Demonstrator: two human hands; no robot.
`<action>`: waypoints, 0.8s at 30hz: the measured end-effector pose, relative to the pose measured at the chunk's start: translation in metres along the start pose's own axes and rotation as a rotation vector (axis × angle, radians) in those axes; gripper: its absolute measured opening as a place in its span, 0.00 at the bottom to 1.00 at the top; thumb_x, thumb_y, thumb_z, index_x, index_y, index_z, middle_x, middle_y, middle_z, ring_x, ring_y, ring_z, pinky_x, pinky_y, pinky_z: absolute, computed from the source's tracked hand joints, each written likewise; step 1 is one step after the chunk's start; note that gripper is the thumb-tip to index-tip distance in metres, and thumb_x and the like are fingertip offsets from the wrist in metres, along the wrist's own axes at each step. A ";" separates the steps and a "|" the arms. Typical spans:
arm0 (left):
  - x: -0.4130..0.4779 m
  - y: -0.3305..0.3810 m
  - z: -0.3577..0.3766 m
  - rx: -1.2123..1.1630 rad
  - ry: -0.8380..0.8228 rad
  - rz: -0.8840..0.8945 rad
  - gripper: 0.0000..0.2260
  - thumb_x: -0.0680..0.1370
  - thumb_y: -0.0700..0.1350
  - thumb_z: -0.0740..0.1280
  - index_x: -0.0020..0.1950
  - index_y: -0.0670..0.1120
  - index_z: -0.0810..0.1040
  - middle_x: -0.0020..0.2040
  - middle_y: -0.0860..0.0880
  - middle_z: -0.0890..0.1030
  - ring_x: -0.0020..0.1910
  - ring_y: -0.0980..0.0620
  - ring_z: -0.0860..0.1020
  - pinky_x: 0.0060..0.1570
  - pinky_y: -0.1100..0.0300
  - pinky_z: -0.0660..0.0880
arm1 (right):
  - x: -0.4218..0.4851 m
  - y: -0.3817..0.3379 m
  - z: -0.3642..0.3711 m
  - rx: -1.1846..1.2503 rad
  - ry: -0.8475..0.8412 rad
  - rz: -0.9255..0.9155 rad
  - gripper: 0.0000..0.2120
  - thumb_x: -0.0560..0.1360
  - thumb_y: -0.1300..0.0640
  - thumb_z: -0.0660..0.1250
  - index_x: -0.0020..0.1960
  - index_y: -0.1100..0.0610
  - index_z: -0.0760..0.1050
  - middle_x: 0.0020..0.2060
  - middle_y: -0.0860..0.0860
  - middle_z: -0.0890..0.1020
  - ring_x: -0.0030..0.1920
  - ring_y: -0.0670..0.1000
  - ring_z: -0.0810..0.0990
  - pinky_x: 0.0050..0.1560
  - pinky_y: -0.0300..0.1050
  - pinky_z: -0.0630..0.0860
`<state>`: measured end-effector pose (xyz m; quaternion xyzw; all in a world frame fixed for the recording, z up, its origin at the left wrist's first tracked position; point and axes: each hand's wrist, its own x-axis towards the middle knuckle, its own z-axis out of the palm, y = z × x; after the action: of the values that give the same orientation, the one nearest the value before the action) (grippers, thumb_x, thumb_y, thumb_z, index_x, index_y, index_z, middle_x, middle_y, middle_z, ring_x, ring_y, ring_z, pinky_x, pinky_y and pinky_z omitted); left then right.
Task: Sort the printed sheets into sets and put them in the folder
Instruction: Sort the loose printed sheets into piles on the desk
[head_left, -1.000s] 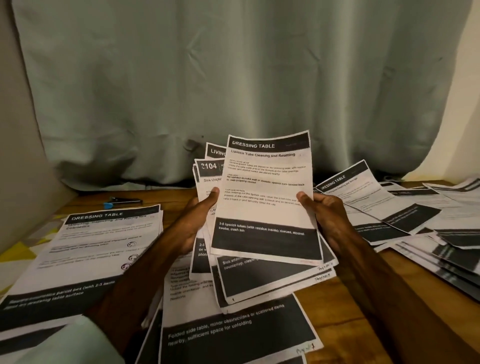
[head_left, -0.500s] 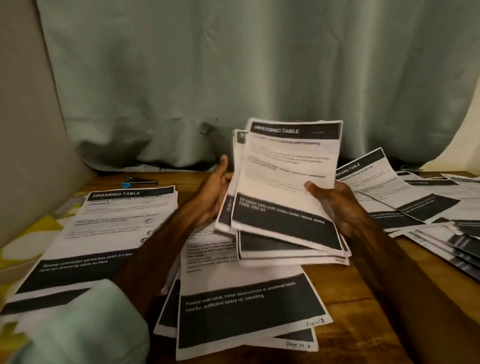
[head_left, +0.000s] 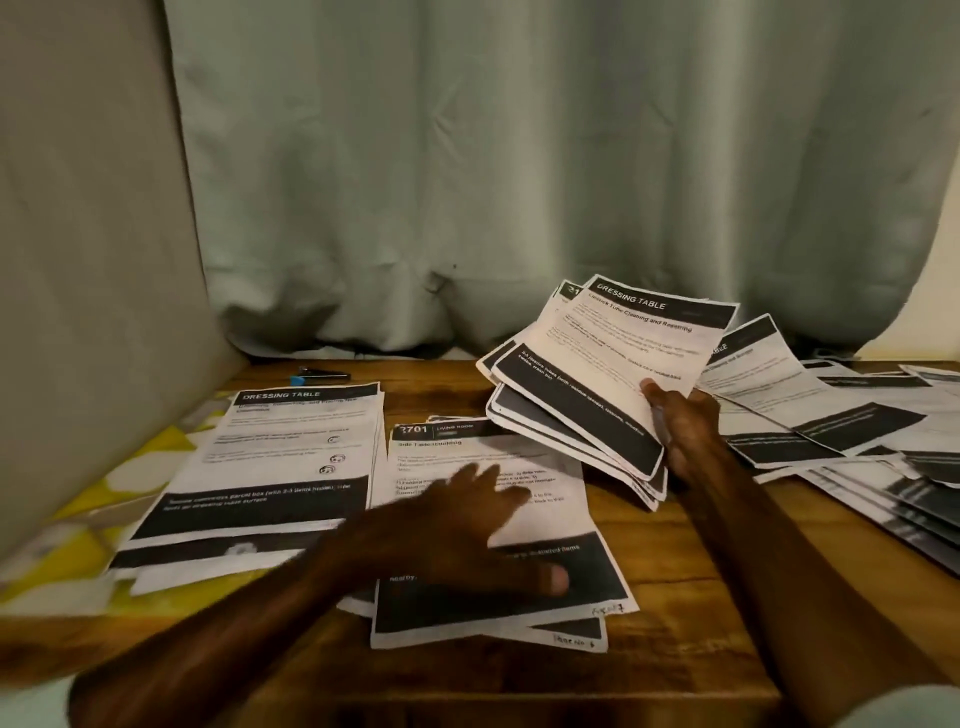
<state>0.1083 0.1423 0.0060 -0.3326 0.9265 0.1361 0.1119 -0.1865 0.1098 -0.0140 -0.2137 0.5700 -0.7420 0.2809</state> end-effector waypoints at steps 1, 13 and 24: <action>-0.002 0.000 0.015 0.014 -0.028 0.019 0.45 0.73 0.77 0.59 0.82 0.60 0.44 0.83 0.52 0.38 0.82 0.45 0.39 0.78 0.40 0.45 | 0.000 -0.001 -0.001 -0.003 0.003 -0.001 0.14 0.76 0.63 0.74 0.61 0.59 0.79 0.54 0.55 0.84 0.46 0.53 0.84 0.45 0.48 0.79; 0.027 -0.016 0.041 0.029 0.071 0.024 0.43 0.75 0.76 0.55 0.81 0.62 0.38 0.82 0.53 0.33 0.81 0.48 0.33 0.77 0.36 0.36 | -0.007 -0.007 -0.004 0.006 -0.055 0.019 0.16 0.77 0.62 0.73 0.63 0.60 0.78 0.55 0.55 0.85 0.48 0.53 0.84 0.41 0.48 0.79; 0.079 -0.044 0.011 -0.057 0.081 0.058 0.43 0.74 0.77 0.55 0.81 0.63 0.39 0.83 0.53 0.37 0.81 0.49 0.34 0.77 0.37 0.33 | 0.000 -0.016 -0.015 0.109 -0.309 0.052 0.15 0.77 0.63 0.72 0.63 0.59 0.79 0.54 0.57 0.86 0.54 0.58 0.86 0.54 0.58 0.83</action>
<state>0.0788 0.0668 -0.0356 -0.3137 0.9353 0.1520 0.0607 -0.1984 0.1238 -0.0025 -0.2949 0.4841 -0.7226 0.3956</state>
